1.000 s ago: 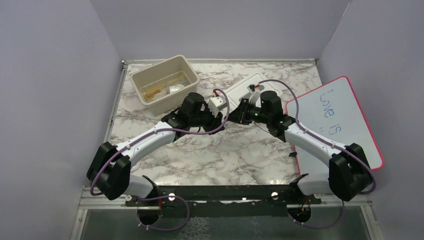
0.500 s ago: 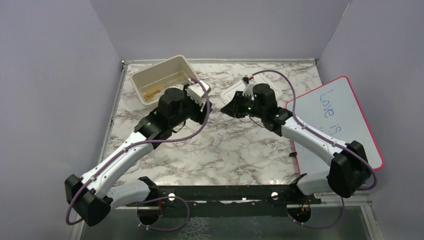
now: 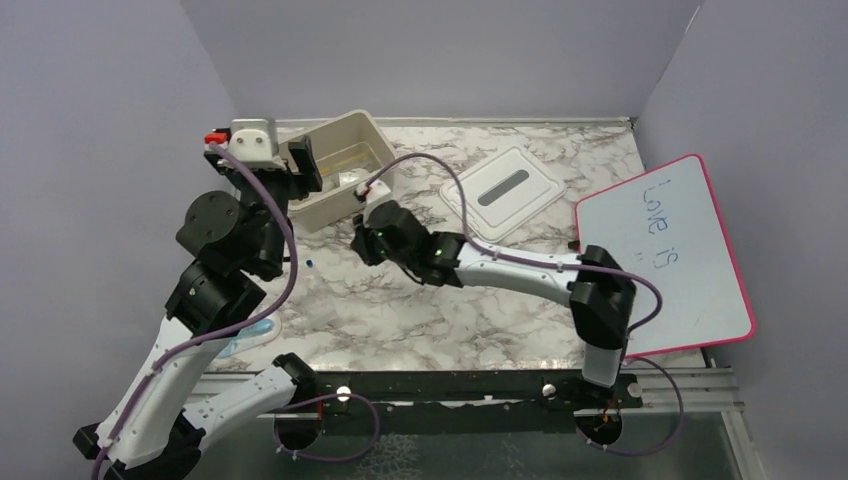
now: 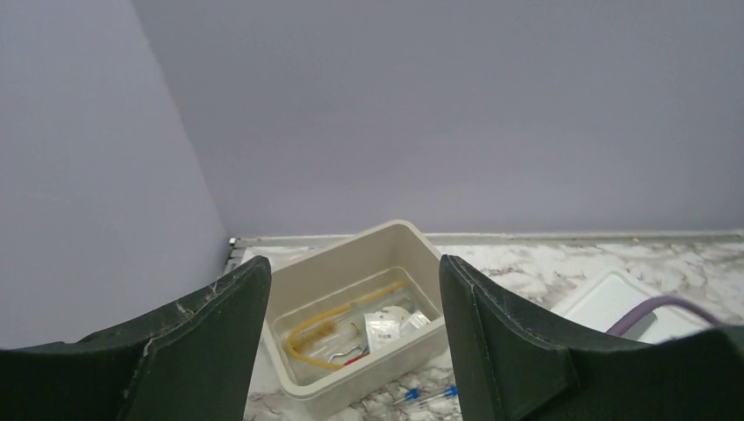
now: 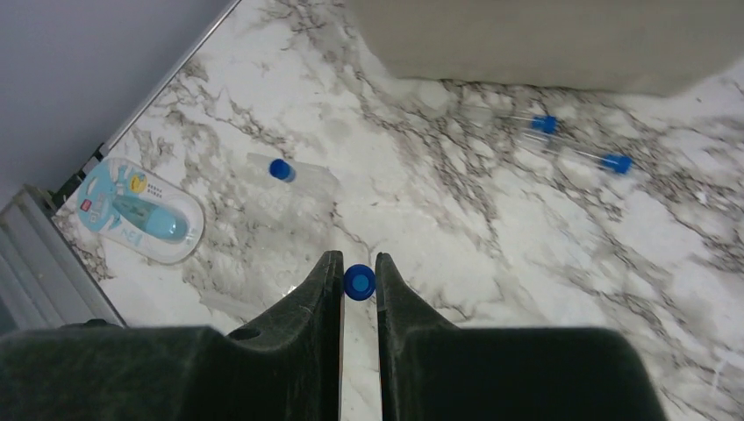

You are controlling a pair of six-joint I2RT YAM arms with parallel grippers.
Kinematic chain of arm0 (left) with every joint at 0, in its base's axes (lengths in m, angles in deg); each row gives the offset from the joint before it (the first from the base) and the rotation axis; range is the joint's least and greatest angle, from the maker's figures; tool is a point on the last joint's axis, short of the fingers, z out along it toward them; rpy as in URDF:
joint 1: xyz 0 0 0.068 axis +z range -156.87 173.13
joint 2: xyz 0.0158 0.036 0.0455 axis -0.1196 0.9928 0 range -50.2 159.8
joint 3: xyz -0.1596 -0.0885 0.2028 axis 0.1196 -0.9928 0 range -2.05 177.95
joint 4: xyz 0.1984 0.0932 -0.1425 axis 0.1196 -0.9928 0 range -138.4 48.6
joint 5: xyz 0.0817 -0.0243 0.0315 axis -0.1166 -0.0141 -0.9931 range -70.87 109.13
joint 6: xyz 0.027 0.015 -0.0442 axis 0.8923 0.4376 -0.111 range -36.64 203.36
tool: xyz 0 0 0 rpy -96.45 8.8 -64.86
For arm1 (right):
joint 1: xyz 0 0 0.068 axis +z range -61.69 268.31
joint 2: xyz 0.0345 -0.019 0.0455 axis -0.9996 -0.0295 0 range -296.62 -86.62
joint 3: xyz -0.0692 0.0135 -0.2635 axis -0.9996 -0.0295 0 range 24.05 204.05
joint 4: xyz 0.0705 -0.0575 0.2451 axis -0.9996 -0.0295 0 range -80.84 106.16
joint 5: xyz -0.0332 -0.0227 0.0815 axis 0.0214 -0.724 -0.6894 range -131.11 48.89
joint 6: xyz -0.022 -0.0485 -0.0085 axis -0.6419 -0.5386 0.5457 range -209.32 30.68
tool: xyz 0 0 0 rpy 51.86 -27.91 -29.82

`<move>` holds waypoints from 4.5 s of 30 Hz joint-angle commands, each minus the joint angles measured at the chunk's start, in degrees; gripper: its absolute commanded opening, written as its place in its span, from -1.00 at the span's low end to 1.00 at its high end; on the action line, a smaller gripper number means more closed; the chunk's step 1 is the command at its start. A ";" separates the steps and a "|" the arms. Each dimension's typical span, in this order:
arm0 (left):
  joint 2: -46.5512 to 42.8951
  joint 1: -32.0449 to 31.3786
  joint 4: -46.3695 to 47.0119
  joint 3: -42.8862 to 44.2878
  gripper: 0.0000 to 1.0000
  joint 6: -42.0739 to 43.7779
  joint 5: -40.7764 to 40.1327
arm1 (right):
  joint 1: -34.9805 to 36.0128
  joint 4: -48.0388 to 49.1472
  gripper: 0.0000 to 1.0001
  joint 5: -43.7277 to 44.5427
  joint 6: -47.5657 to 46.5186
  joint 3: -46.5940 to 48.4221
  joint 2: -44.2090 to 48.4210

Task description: Organize the chemistry lab equipment

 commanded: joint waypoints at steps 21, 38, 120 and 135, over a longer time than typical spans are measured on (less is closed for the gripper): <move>-2.21 -0.55 2.09 4.23 0.52 13.20 -16.38 | 11.73 3.52 -0.67 13.61 -14.26 27.77 -26.70; -3.27 -2.04 4.58 2.72 0.53 16.28 -19.17 | 13.37 10.93 -0.67 19.61 -16.14 23.41 -28.36; 2.01 -2.15 -4.72 6.06 0.72 10.65 -18.34 | 10.48 -11.69 -0.15 16.26 -4.46 36.94 -33.96; 2.16 -2.18 -4.73 6.14 0.72 10.67 -18.25 | 9.86 -12.57 -0.08 12.31 -2.09 36.41 -31.44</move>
